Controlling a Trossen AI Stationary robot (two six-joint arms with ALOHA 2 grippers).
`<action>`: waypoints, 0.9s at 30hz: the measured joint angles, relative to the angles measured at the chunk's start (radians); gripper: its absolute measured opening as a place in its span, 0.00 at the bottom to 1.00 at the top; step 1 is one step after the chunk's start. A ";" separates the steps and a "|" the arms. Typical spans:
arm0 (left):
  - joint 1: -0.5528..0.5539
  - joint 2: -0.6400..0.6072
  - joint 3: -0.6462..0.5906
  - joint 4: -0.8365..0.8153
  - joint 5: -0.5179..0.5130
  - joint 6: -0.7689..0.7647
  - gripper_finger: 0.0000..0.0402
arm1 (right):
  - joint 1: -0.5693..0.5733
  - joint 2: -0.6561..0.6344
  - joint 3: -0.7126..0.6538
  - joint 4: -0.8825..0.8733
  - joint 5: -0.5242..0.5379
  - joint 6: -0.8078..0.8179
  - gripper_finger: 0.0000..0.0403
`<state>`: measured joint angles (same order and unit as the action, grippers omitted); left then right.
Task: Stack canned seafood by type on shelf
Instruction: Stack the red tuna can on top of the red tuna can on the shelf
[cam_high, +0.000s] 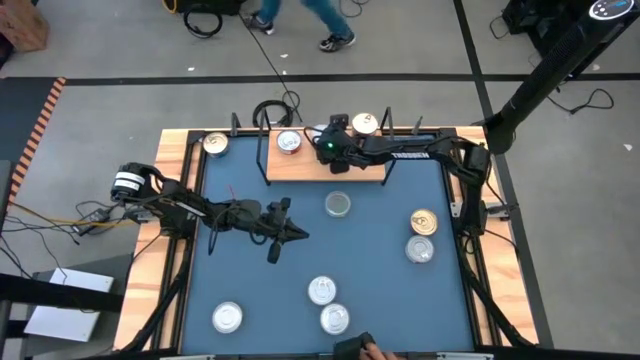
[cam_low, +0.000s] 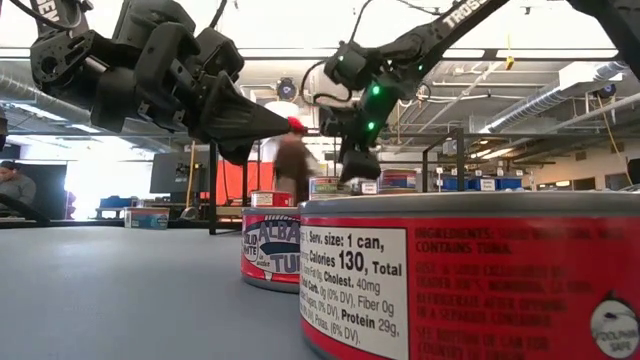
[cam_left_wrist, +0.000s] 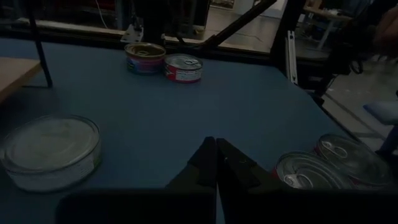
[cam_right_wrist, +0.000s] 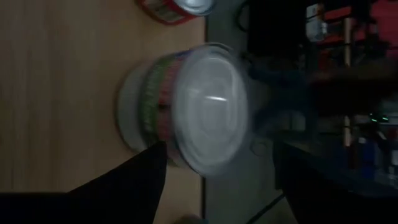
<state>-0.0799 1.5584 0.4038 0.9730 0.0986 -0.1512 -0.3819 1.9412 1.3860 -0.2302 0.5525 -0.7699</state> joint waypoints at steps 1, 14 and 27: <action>0.000 0.000 0.000 0.000 0.000 -0.025 0.01 | 0.006 -0.011 0.000 -0.010 0.015 0.000 0.74; 0.021 0.000 0.011 -0.018 0.147 -0.198 0.02 | 0.178 -0.206 -0.014 -0.280 -0.008 0.297 0.48; -0.019 0.000 0.013 -0.035 0.171 -0.202 0.17 | 0.229 -0.357 -0.289 -0.018 -0.440 0.539 0.05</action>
<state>-0.0992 1.5581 0.4168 0.9384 0.2694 -0.3536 -0.1529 1.5842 1.0973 -0.2487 0.1127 -0.2305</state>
